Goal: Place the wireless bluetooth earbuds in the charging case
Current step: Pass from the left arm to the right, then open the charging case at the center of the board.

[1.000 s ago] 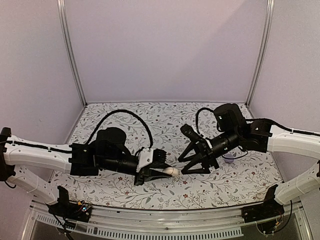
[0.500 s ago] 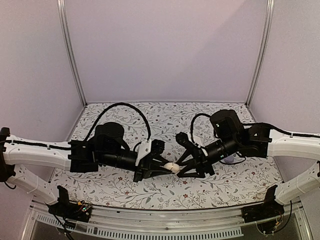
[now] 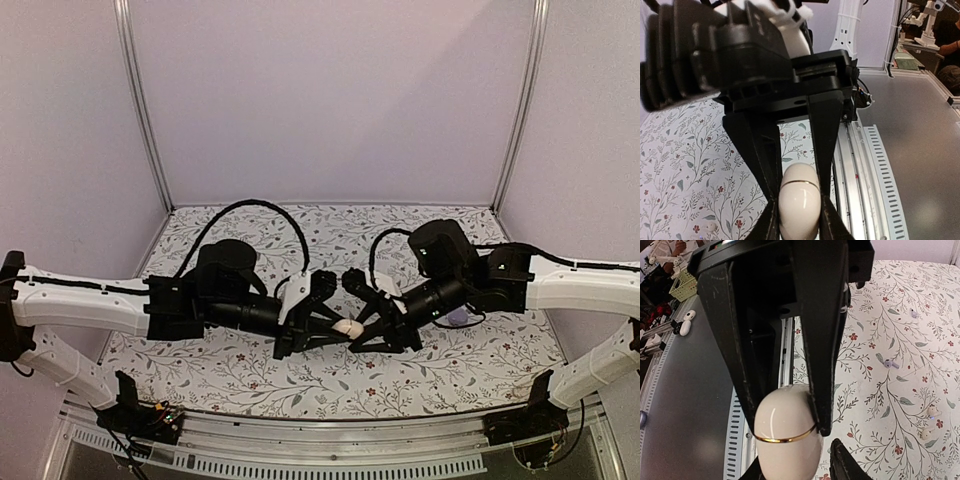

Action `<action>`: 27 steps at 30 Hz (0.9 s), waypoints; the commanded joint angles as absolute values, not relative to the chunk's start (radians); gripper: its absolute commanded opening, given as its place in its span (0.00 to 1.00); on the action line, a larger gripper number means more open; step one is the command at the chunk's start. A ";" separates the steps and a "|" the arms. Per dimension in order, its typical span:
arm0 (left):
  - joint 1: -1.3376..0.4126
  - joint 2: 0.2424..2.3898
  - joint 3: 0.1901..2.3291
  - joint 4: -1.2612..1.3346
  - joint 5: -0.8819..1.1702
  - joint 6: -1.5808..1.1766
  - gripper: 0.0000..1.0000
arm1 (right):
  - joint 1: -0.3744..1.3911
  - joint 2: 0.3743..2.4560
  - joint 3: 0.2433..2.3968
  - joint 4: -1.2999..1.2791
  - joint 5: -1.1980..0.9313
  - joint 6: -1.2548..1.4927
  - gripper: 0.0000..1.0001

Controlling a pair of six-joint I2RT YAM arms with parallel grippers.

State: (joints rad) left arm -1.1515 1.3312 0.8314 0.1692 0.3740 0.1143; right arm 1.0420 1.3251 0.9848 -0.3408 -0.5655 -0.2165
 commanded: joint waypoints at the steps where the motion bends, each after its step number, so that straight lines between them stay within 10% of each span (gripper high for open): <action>1: -1.140 1.353 0.863 0.167 0.378 0.100 0.10 | 1.052 1.327 1.015 -0.344 -0.561 -0.224 0.35; 12: -1.136 1.362 0.868 0.158 0.377 0.098 0.11 | 1.052 1.324 1.016 -0.360 -0.558 -0.233 0.24; 27: -1.109 1.300 0.805 0.164 0.355 0.093 0.40 | 1.052 1.315 1.014 -0.355 -0.551 -0.234 0.05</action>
State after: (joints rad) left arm -1.1263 1.3277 0.8246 0.1547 0.3733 0.0814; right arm 1.0443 1.3251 0.9924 -0.3580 -0.5377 -0.2466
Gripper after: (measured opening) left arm 0.387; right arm 0.219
